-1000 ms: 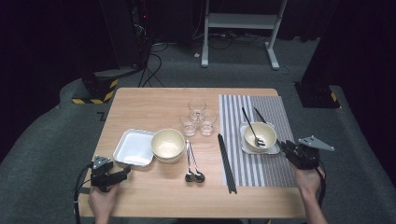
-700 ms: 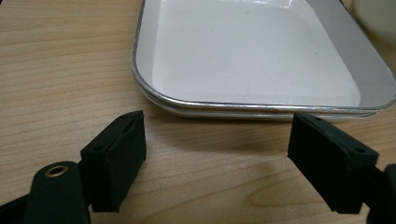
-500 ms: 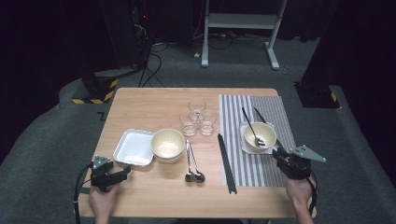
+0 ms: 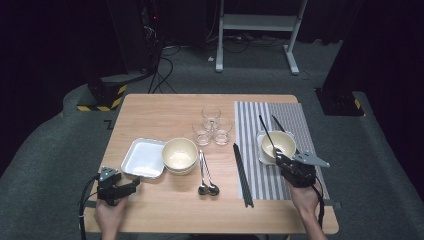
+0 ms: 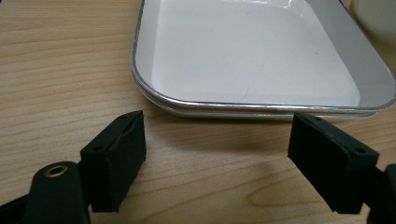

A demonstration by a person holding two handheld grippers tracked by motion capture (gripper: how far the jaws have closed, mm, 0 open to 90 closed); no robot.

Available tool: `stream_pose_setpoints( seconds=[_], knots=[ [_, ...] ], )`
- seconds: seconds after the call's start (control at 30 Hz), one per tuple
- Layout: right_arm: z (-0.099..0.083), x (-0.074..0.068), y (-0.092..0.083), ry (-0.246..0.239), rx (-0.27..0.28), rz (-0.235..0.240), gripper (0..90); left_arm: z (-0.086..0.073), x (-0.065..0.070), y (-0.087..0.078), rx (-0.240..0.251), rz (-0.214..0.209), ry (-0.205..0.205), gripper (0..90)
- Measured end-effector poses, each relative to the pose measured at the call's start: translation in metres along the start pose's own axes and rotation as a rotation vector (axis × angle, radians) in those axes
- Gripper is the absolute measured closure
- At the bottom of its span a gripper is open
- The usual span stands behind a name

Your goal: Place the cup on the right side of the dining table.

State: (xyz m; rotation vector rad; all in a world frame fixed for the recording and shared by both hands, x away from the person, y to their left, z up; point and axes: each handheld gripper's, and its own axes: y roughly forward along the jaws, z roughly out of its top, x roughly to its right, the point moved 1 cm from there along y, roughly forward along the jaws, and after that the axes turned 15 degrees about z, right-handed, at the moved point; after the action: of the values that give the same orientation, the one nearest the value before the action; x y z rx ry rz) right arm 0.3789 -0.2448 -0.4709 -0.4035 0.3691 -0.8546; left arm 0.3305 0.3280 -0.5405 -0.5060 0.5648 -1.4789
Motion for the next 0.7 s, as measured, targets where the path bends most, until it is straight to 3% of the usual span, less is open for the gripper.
stream_pose_setpoints(
  seconds=[0.2, 0.37, 0.43, 0.53, 0.7],
  knots=[
    [0.018, -0.001, 0.021, -0.001, -0.030, -0.022, 74.5, 0.000, 0.000, 0.000, 0.001, 0.004, -0.002, 19.5],
    [0.026, -0.002, 0.030, 0.042, -0.046, -0.027, 77.8, 0.000, 0.000, 0.000, 0.000, 0.001, -0.004, 19.5],
    [0.029, -0.004, 0.035, 0.031, -0.066, -0.043, 79.1, 0.000, 0.000, 0.000, -0.001, 0.006, 0.004, 19.5],
    [0.033, -0.004, 0.039, 0.046, -0.065, -0.031, 79.2, 0.000, 0.001, 0.000, 0.000, 0.008, 0.003, 19.7],
    [0.046, -0.002, 0.046, 0.027, -0.066, -0.026, 78.3, 0.001, 0.001, 0.001, 0.000, 0.009, 0.003, 19.6]
  ],
)
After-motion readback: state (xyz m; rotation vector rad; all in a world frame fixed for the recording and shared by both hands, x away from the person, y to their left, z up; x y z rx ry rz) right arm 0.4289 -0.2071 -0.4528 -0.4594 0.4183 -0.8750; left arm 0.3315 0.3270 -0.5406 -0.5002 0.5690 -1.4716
